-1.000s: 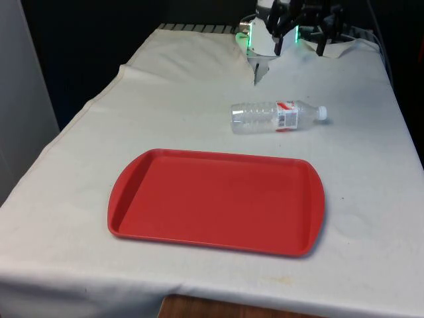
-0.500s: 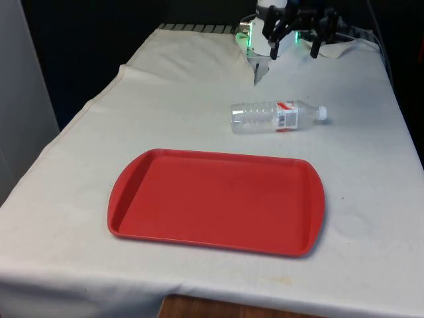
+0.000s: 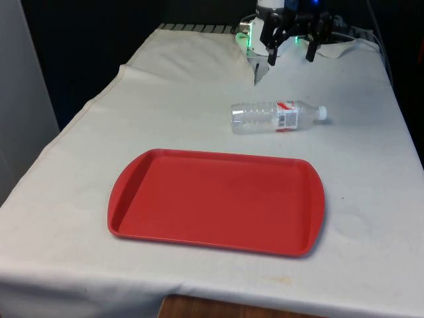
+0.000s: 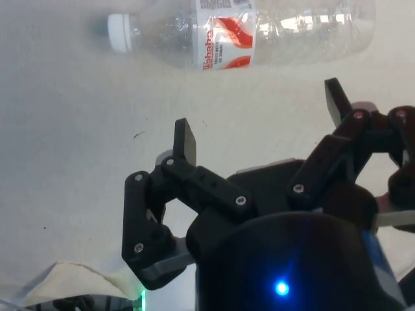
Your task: Place the bottle upright on the tray.
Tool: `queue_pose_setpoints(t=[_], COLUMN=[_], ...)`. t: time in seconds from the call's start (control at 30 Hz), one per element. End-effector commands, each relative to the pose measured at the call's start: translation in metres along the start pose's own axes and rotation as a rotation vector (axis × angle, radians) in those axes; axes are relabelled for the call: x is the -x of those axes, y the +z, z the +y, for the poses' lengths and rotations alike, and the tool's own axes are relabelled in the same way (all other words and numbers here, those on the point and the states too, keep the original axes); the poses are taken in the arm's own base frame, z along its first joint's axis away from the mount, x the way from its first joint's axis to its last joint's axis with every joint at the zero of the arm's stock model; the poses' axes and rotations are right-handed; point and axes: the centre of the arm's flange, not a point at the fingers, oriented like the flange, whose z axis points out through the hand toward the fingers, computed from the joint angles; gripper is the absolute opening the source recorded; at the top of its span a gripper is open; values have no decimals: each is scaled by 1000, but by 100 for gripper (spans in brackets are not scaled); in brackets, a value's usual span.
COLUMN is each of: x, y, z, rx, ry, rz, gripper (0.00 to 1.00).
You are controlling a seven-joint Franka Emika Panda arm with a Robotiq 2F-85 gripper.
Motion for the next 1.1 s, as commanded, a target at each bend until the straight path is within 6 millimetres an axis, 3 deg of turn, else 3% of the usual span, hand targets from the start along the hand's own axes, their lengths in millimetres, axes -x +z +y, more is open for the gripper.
queue_pose_setpoints(t=[0.0,1.07], x=[0,8], y=[1,41], z=[0,-4], rx=[8,-7], ry=[-10,-146], rz=[12,65], gripper=[100,100])
